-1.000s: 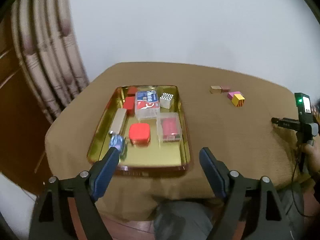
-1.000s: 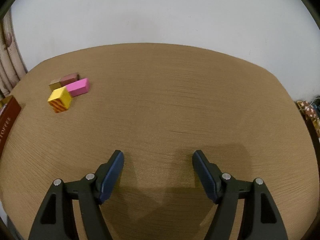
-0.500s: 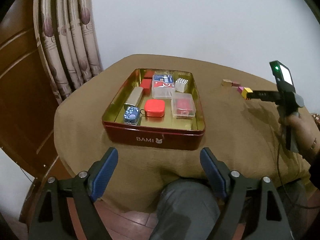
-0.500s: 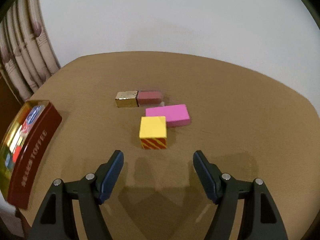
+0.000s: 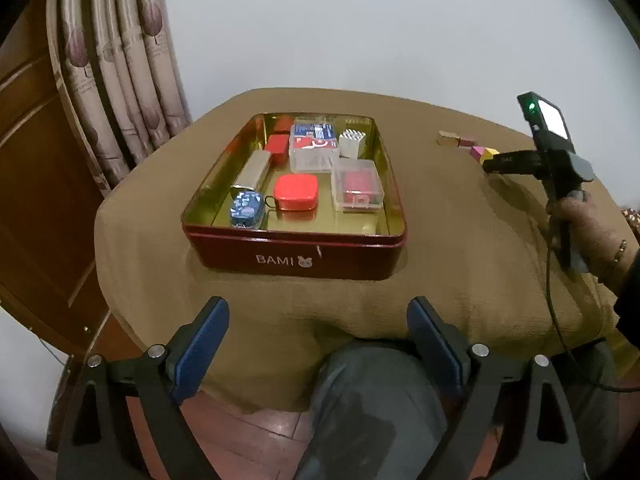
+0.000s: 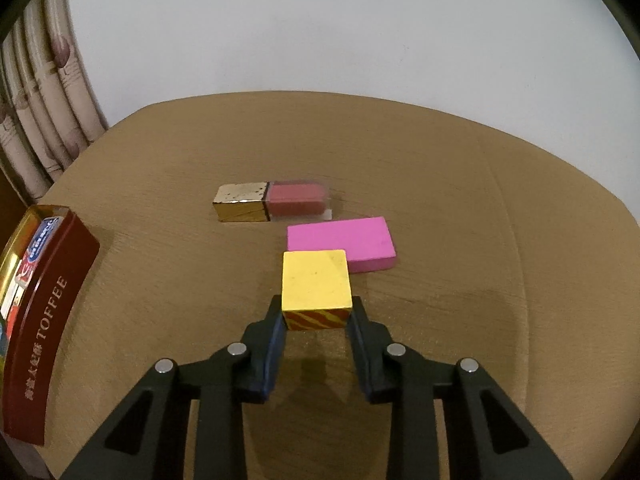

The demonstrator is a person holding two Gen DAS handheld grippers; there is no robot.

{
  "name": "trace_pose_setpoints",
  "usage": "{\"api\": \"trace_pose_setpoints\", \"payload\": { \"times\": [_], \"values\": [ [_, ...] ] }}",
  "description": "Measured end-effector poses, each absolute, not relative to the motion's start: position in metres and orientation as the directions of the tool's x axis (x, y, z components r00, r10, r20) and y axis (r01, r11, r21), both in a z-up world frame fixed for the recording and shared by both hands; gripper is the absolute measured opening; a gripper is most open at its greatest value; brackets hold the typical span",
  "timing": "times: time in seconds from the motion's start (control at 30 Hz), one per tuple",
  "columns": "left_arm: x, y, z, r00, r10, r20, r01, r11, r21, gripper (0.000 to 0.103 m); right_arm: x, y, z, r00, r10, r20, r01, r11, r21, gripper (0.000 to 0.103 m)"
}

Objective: Organize rigid objects
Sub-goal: 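Carry the yellow cube into the gold tin and open the right gripper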

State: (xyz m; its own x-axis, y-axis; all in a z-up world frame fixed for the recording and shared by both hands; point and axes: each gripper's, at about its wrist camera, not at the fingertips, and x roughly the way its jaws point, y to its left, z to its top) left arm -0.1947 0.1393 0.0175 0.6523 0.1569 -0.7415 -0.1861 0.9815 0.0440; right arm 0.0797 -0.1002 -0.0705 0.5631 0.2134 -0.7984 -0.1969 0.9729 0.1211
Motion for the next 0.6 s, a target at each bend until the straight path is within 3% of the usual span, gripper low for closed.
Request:
{"api": "trace_pose_setpoints", "payload": {
  "times": [0.13,0.4,0.6],
  "values": [
    [-0.198,0.144,0.022,0.663,0.171,-0.729,-0.219,0.975,0.030,0.088,0.062,-0.099,-0.056,0.563,0.274,-0.779,-0.234,0.958,0.168,0.030],
    [-0.196,0.160,0.020,0.639,0.160,-0.752,-0.276,0.961,-0.030,0.088,-0.001,-0.012,0.026,0.468,0.552,-0.690,-0.535,0.799,0.275,0.030],
    [-0.198,0.169,0.021,0.637,0.146,-0.757,-0.291,0.955,-0.061,0.088,-0.023,0.056,0.030,0.335,0.594,-0.731,-0.681,0.689,0.248,0.030]
  ]
}}
